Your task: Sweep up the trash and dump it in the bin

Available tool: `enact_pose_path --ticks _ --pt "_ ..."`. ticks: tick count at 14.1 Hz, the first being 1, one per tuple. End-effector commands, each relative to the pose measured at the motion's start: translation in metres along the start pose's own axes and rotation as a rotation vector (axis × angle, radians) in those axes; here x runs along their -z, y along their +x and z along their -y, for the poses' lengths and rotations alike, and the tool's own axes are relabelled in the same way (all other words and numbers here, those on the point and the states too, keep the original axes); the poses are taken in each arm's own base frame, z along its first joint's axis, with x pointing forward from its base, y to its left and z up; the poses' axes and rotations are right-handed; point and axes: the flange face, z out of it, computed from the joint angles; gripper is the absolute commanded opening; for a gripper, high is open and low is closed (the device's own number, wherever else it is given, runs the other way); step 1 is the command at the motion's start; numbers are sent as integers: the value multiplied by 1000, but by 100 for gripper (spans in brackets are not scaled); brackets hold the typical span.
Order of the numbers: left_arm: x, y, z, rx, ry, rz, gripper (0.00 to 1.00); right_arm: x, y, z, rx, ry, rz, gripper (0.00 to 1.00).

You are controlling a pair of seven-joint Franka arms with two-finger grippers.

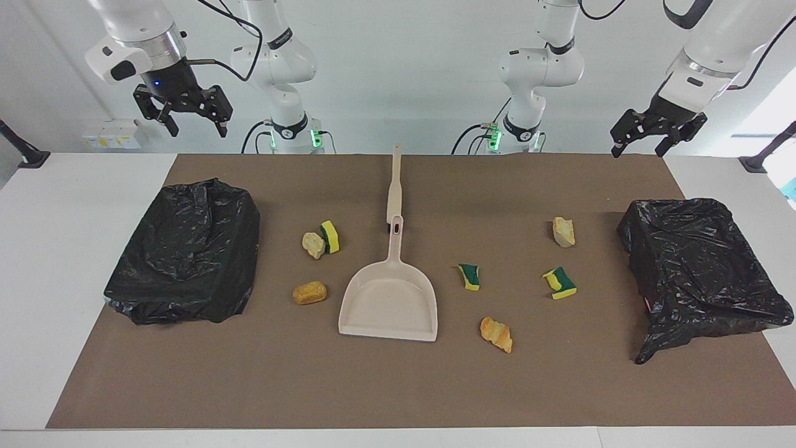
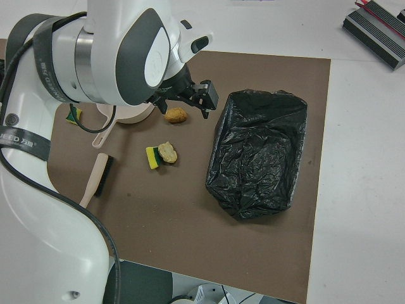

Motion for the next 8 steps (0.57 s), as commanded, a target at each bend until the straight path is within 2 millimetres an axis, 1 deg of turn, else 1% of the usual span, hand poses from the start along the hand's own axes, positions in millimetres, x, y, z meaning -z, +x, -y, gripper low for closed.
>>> enact_pose_path --ticks 1,2,5,8 --pt "-1 -10 3 14 12 10 100 2 -1 -2 18 16 13 100" --pt "-1 -10 3 14 12 9 100 3 -3 -2 18 16 15 100" --pt "0 -8 3 9 13 0 100 -5 -16 -2 20 12 21 100" --pt "0 -10 4 7 12 9 100 -5 -15 -3 10 12 15 100"
